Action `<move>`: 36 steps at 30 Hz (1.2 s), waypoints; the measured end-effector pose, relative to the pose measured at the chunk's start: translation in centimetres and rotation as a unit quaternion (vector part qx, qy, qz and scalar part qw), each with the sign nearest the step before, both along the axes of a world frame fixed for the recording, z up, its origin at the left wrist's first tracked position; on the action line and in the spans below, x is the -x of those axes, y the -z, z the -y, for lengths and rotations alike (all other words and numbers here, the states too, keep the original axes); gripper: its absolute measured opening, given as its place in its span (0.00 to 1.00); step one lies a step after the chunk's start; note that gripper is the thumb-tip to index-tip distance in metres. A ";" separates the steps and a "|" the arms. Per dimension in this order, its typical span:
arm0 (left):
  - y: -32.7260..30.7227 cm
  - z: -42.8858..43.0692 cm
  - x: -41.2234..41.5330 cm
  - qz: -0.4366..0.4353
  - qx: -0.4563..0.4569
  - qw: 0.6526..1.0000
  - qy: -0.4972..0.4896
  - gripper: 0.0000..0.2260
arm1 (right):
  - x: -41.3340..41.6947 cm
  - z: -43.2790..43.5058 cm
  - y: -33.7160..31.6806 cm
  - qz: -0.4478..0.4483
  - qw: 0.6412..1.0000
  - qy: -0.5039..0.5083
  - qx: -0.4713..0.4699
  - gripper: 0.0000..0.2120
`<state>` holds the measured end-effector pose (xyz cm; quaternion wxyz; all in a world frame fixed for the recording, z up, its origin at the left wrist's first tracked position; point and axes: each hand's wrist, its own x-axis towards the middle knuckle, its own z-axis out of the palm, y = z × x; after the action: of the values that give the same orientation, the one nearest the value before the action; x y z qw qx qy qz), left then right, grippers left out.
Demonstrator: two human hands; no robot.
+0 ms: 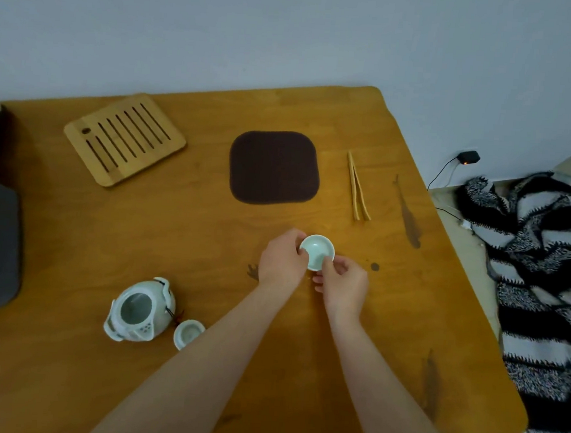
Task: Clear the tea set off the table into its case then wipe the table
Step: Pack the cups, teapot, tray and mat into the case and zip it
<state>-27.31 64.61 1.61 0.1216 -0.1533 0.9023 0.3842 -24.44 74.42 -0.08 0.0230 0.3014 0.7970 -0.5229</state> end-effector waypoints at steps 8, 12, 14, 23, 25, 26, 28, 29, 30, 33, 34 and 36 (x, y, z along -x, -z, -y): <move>-2.5 7.8 -2.7 -0.049 -0.037 0.997 -0.056 0.09 | -1.9 6.9 -2.5 -0.056 0.996 -0.062 0.042 0.03; -4.3 14.3 -5.1 -0.071 -0.050 0.992 -0.086 0.08 | -3.9 13.1 -3.9 -0.085 0.990 -0.091 0.060 0.06; -5.0 18.0 -6.5 -0.080 -0.059 0.990 -0.101 0.09 | -4.9 16.5 -4.6 -0.098 0.987 -0.110 0.063 0.07; -8.5 36.5 -12.3 -0.134 -0.010 0.981 -0.141 0.06 | -8.0 34.1 -7.4 -0.124 0.959 -0.225 0.116 0.06; -9.1 39.9 -13.1 -0.141 0.013 0.979 -0.146 0.06 | -7.9 37.2 -7.7 -0.127 0.951 -0.257 0.113 0.06; -9.3 41.9 -13.7 -0.146 0.021 0.977 -0.154 0.05 | -7.9 39.1 -7.9 -0.132 0.947 -0.275 0.104 0.06; -9.6 45.7 -14.6 -0.161 0.037 0.971 -0.171 0.04 | -7.6 42.9 -8.0 -0.142 0.936 -0.311 0.083 0.07; -9.6 47.5 -15.0 -0.168 0.043 0.968 -0.179 0.04 | -7.3 44.8 -8.0 -0.146 0.930 -0.329 0.077 0.07; -9.5 49.1 -15.4 -0.175 0.049 0.966 -0.184 0.04 | -7.0 46.6 -8.0 -0.149 0.924 -0.345 0.071 0.07; -9.2 53.6 -15.9 -0.185 0.074 0.962 -0.188 0.06 | -5.6 51.7 -7.7 -0.164 0.909 -0.381 0.037 0.08; -9.0 54.8 -16.1 -0.186 0.086 0.962 -0.181 0.07 | -5.2 53.1 -7.5 -0.168 0.905 -0.391 0.023 0.08; -8.4 56.9 -16.1 -0.189 0.114 0.961 -0.168 0.10 | -4.4 55.7 -7.4 -0.176 0.896 -0.407 -0.001 0.09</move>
<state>-11.25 7.74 10.05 -0.1353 -0.2404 0.9078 0.3159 -20.08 18.74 7.35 0.0926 -0.1467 0.8416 -0.5114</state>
